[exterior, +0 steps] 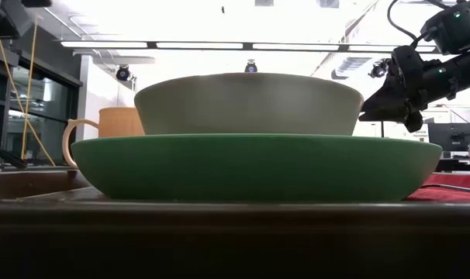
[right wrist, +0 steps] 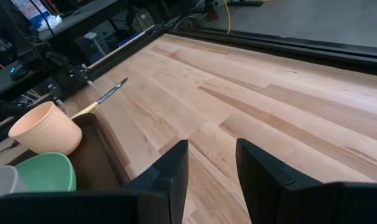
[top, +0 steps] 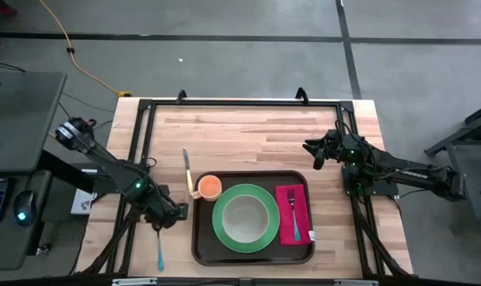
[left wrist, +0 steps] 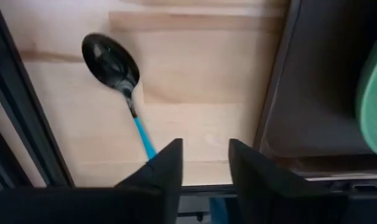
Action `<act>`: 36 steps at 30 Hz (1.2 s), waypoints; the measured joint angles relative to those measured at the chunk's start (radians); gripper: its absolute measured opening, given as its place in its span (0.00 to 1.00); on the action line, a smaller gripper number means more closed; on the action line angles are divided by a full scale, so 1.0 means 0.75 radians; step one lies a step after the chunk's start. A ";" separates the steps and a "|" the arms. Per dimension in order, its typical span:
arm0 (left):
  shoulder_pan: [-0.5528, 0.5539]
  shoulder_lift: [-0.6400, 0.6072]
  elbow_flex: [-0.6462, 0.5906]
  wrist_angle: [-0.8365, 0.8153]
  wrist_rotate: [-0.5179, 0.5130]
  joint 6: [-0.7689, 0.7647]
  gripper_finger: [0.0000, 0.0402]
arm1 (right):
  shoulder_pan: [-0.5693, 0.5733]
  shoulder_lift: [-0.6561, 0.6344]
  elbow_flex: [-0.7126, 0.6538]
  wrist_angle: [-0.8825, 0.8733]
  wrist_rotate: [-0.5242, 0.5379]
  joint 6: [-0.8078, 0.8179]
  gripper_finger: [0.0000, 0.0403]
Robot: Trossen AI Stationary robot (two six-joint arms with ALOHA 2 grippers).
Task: Set up tray
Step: Put the blue spoon on top of the red napkin to the left of the blue fork on the black tray
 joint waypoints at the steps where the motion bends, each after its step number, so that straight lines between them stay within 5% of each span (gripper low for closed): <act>1: -0.016 0.007 0.000 0.011 -0.001 -0.007 0.43 | 0.000 0.000 0.000 0.000 0.000 0.000 0.28; 13: -0.197 0.112 -0.001 0.101 -0.040 -0.267 0.59 | 0.000 0.000 0.000 0.000 -0.004 0.019 0.28; 36: -0.227 0.318 -0.030 0.116 0.101 -0.348 0.59 | 0.000 0.001 0.000 0.000 -0.035 0.019 0.28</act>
